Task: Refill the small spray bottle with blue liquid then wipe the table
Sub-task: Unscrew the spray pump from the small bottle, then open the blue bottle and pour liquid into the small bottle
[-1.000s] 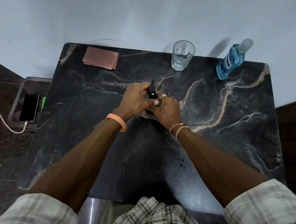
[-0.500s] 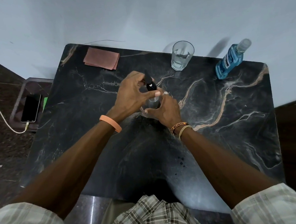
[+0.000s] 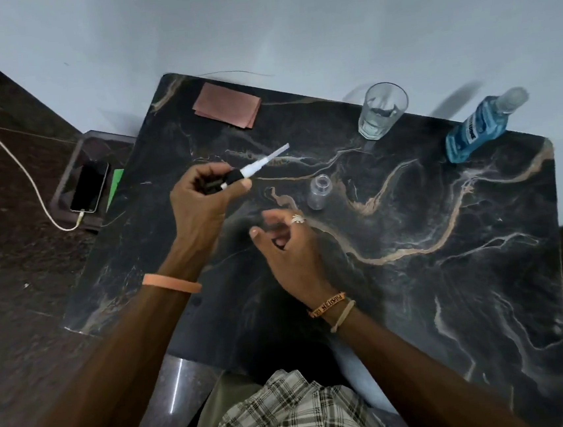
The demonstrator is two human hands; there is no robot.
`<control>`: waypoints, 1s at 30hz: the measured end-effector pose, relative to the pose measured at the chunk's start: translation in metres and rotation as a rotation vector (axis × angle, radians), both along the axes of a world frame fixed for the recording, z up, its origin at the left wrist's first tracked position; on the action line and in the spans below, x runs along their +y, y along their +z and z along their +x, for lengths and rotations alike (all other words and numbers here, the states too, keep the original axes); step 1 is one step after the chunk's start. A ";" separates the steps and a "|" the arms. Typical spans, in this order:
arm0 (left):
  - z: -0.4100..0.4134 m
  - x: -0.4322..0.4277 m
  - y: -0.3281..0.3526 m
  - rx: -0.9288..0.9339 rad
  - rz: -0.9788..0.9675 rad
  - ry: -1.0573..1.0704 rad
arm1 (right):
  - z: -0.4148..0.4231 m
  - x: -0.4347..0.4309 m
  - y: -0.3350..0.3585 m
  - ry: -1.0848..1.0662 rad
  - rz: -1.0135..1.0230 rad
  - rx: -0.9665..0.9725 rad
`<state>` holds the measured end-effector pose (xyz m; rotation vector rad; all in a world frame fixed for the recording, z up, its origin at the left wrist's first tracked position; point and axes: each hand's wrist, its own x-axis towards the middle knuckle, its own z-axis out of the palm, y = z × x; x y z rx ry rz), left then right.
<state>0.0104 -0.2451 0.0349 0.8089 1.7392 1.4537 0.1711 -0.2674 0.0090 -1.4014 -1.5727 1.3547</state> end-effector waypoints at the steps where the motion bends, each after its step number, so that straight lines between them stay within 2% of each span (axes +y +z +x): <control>1: -0.004 -0.008 -0.008 0.024 -0.024 0.011 | -0.008 0.002 -0.001 0.067 -0.056 -0.019; 6: -0.022 -0.037 -0.042 0.206 -0.178 0.019 | -0.039 0.013 -0.009 0.264 -0.089 -0.169; 12: -0.045 -0.049 -0.079 0.260 -0.314 -0.007 | -0.056 0.021 -0.027 0.423 -0.149 -0.302; 17: -0.063 -0.046 -0.102 0.380 -0.469 -0.230 | -0.058 0.024 -0.034 0.509 -0.148 -0.402; 24: -0.061 -0.042 -0.107 0.485 -0.512 -0.350 | -0.050 0.024 -0.041 0.511 -0.154 -0.383; 30: -0.053 -0.039 -0.094 0.556 -0.500 -0.415 | -0.025 0.020 -0.028 0.431 -0.157 -0.253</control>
